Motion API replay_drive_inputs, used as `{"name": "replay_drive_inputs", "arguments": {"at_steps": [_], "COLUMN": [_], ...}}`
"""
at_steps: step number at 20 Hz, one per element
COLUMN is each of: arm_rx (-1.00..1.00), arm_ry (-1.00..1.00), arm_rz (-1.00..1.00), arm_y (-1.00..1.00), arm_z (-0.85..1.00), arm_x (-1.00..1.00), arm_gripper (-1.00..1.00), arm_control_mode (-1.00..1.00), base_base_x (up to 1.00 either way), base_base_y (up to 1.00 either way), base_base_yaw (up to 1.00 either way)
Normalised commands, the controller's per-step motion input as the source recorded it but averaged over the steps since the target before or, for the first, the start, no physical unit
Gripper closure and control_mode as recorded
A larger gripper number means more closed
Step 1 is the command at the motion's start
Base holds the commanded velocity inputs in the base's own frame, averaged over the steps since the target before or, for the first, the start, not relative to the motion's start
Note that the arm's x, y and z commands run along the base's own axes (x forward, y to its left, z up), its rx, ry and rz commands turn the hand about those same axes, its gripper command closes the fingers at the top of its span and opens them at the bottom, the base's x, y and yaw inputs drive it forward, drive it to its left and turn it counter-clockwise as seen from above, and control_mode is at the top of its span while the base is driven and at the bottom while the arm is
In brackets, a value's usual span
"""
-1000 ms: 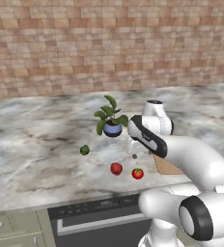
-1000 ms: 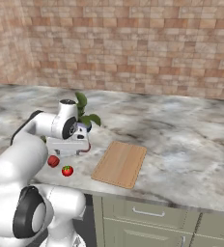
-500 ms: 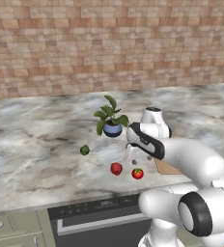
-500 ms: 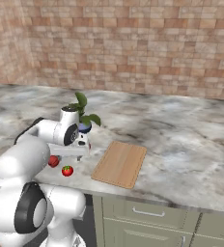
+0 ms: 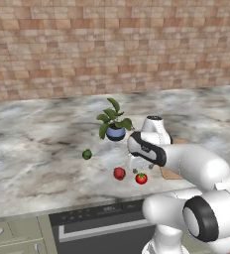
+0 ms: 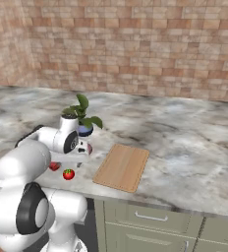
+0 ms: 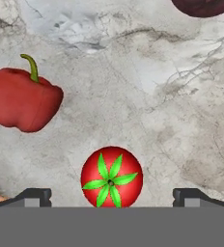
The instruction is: Place the avocado, onion, tomato, and bell pepper on the cutting board.
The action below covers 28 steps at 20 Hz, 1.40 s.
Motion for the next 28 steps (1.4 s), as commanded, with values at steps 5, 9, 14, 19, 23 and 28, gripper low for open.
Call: {"name": "replay_drive_inputs", "arguments": {"at_steps": [5,9,14,19,23,28], "arm_rx": [0.00,0.00,0.00,0.00,0.00,0.00], "arm_ry": [0.00,0.00,0.00,0.00,0.01,0.01], "arm_rz": [0.00,0.00,0.00,0.00,0.00,0.00], "arm_y": [0.10,0.00,0.00,0.00,0.00,0.00], "arm_z": [-0.09,-0.14,-0.14,-0.21,-0.22,-0.24], "arm_x": [0.00,0.00,0.00,0.00,0.00,0.00], "arm_gripper": [-1.00,-1.00,-1.00,-1.00,-1.00,-1.00], "arm_control_mode": [-1.00,-1.00,-1.00,-1.00,-1.00,-1.00], "base_base_x": [0.00,0.00,0.00,0.00,0.00,0.00], "base_base_y": [0.00,0.00,0.00,0.00,0.00,0.00], "base_base_yaw": [0.00,0.00,0.00,0.00,0.00,0.00]}}
